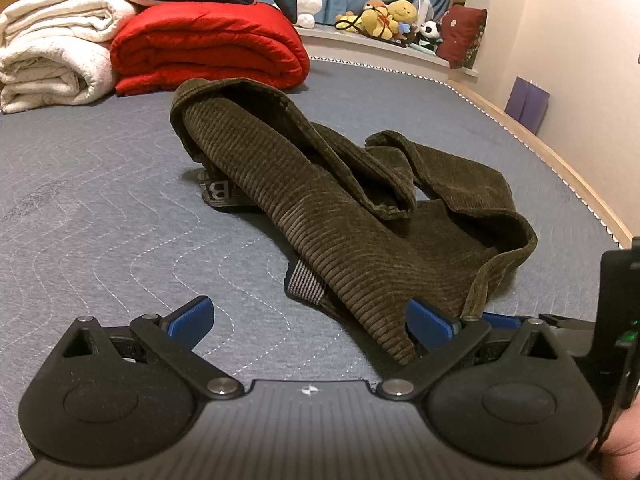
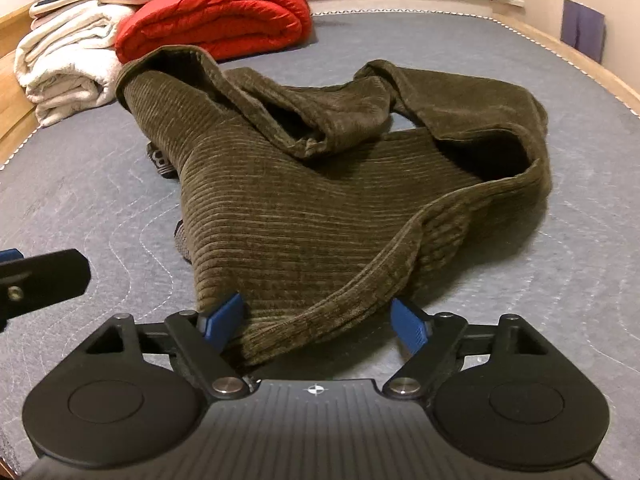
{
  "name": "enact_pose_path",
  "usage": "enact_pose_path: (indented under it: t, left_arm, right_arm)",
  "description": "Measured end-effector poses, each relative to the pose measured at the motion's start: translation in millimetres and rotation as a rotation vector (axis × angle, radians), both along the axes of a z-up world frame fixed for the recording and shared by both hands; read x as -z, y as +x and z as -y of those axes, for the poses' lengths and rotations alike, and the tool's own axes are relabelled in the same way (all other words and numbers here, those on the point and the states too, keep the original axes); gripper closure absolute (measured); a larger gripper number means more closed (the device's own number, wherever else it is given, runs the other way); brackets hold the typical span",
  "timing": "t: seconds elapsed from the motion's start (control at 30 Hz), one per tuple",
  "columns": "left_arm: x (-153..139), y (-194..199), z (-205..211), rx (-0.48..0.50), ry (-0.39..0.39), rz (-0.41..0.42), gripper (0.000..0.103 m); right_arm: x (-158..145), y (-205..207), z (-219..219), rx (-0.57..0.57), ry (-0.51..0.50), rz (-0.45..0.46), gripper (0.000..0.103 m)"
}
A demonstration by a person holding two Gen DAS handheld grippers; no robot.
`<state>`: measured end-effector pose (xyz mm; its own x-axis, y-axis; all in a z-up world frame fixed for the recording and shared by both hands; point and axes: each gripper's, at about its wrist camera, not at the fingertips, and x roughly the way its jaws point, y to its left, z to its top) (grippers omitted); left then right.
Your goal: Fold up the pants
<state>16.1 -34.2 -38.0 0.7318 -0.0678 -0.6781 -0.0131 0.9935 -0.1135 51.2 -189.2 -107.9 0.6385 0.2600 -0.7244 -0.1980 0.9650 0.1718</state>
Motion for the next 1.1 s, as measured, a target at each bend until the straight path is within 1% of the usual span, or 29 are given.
enact_pose_path:
  t: [0.03,0.1,0.17,0.23,0.27,0.3,0.33,0.4,0.47,0.5,0.53,0.57,0.6,0.63,0.67,0.7,0.73,0.77,0.83,0.9,0.97,1.03,1.1]
  left_arm:
    - [-1.1,0.3,-2.9,-0.006,-0.005,0.001,0.000]
    - [-3.8,1.1,-8.6,-0.024,-0.013,0.004,0.000]
    - [-5.9,1.5,-16.0,-0.046,-0.021,0.005,0.000]
    - [-7.8,2.7,-24.0,-0.070,-0.033,0.003,0.000]
    - [-8.8,3.3,-28.2,-0.084,-0.040,0.001,0.000]
    - [-9.9,3.8,-32.7,-0.097,-0.047,-0.001,0.000]
    - [-11.1,4.5,-37.0,-0.111,-0.055,-0.002,0.000]
    - [-13.9,6.3,-44.6,-0.134,-0.065,-0.002,0.000]
    - [-15.9,7.7,-50.4,-0.153,-0.072,0.000,0.000]
    - [-16.7,8.6,-52.8,-0.157,-0.076,0.003,0.001]
    - [-16.9,9.8,-55.7,-0.161,-0.081,0.007,0.004]
    - [-16.7,11.5,-57.8,-0.165,-0.085,0.006,0.008]
    - [-15.9,14.0,-60.7,-0.167,-0.093,0.002,0.020]
    - [-14.2,18.1,-63.7,-0.162,-0.108,-0.011,0.040]
    - [-12.8,22.4,-66.1,-0.150,-0.123,-0.026,0.050]
    - [-10.4,28.1,-67.4,-0.136,-0.137,-0.046,0.066]
    - [-7.1,34.7,-68.3,-0.122,-0.153,-0.068,0.070]
    - [-3.5,41.8,-69.5,-0.112,-0.173,-0.085,0.070]
    - [5.5,58.4,-70.1,-0.075,-0.210,-0.120,0.070]
    - [16.4,77.5,-67.2,-0.025,-0.239,-0.160,0.070]
    - [27.6,95.3,-63.9,0.010,-0.258,-0.179,0.067]
    - [40.9,114.2,-60.2,0.021,-0.293,-0.203,0.055]
    - [52.4,131.2,-57.1,0.007,-0.336,-0.213,0.055]
  right_arm:
    - [-0.4,-0.5,-1.9,-0.009,-0.015,-0.012,0.023]
    - [-4.3,-3.8,-7.8,-0.029,-0.014,0.001,0.026]
    - [-8.3,-7.4,-10.4,-0.057,-0.002,0.010,0.026]
    - [-10.8,-9.3,-14.0,-0.116,0.037,-0.013,0.021]
    - [-10.6,-10.0,-17.4,-0.132,0.035,-0.013,0.019]
    - [-9.1,-10.5,-21.5,-0.149,0.015,-0.010,0.014]
    - [-5.1,-10.2,-26.4,-0.167,-0.005,-0.007,0.013]
    - [2.6,-6.7,-33.2,-0.194,-0.037,-0.021,0.012]
    - [6.5,-5.3,-42.5,-0.219,-0.090,0.011,0.014]
    - [5.5,-5.0,-49.1,-0.238,-0.135,0.051,0.024]
    - [4.1,-1.2,-51.5,-0.240,-0.182,0.086,0.046]
    - [-0.1,5.1,-48.2,-0.238,-0.192,0.106,0.055]
    - [-10.2,16.8,-37.3,-0.229,-0.143,0.107,0.068]
    - [-22.8,27.5,-23.1,-0.200,-0.072,0.111,0.076]
    - [-36.7,39.0,-6.1,-0.158,-0.003,0.123,0.077]
    - [-49.6,50.3,12.6,-0.102,0.055,0.143,0.078]
    - [-61.1,62.7,34.9,-0.027,0.111,0.159,0.078]
    - [-67.5,74.4,56.5,0.044,0.170,0.158,0.078]
    - [-68.1,93.6,89.0,0.142,0.274,0.124,0.078]
    - [-61.2,105.7,110.3,0.201,0.312,0.084,0.078]
    - [-51.8,110.4,118.0,0.217,0.326,0.040,0.078]
    - [-46.9,111.7,117.7,0.205,0.330,0.015,0.077]
    - [-51.5,107.4,115.5,0.183,0.314,0.026,0.077]
